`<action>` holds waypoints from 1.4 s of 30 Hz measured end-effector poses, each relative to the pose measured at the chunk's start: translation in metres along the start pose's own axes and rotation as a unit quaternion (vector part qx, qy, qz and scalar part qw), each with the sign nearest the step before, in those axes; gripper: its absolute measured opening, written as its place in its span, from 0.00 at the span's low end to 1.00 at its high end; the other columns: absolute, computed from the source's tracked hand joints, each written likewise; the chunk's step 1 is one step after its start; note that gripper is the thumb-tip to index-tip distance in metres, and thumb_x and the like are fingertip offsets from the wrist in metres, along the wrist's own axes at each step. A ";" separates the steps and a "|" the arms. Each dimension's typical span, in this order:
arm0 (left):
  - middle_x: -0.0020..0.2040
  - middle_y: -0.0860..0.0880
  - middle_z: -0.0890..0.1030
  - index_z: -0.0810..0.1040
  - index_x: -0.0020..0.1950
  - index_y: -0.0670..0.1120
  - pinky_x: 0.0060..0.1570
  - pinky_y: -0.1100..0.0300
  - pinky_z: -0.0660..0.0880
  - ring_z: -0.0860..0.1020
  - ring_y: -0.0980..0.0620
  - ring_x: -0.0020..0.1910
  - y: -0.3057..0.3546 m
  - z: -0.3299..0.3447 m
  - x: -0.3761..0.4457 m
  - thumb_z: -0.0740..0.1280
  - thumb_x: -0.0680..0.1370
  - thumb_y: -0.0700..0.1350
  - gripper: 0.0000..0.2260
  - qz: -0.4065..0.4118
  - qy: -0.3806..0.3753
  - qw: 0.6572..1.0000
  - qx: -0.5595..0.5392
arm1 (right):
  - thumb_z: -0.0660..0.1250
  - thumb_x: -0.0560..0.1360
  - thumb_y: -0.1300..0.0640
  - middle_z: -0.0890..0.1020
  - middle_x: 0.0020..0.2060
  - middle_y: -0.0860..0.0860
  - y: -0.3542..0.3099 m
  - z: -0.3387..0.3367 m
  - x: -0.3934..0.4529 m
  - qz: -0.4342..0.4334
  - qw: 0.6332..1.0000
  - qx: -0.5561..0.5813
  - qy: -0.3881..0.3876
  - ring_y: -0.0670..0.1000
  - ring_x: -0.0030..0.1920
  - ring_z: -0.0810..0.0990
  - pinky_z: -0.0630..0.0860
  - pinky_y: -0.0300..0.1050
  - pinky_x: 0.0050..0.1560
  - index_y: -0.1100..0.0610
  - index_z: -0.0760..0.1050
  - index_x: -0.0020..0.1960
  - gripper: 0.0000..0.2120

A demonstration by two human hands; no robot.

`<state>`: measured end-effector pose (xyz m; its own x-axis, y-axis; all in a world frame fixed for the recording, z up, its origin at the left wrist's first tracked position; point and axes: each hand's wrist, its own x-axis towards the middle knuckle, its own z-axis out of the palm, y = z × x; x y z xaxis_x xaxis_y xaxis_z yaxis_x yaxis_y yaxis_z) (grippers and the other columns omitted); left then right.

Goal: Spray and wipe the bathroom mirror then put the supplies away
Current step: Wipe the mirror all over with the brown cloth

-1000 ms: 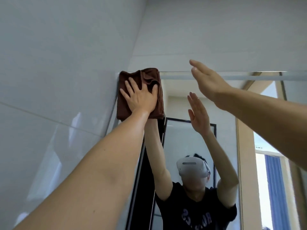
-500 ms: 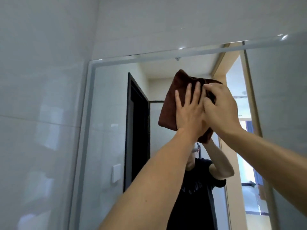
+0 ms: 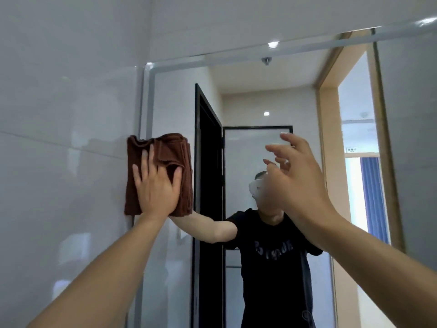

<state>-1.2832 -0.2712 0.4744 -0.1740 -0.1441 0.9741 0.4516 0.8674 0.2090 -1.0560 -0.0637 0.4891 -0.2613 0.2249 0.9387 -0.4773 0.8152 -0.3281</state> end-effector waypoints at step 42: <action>0.81 0.45 0.58 0.65 0.78 0.44 0.76 0.36 0.52 0.54 0.43 0.81 0.082 -0.007 -0.145 0.53 0.81 0.61 0.30 0.118 -0.071 0.990 -0.017 | 0.64 0.76 0.62 0.72 0.69 0.44 0.046 -0.079 -0.065 0.082 0.992 -0.087 0.036 0.34 0.53 0.75 0.69 0.36 0.59 0.48 0.73 0.70 0.24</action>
<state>-1.2149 -0.1820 0.3508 -0.1806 0.1306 0.9749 0.5228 0.8523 -0.0173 -0.9950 0.0018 0.4213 -0.2599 0.3942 0.8815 -0.2796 0.8431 -0.4594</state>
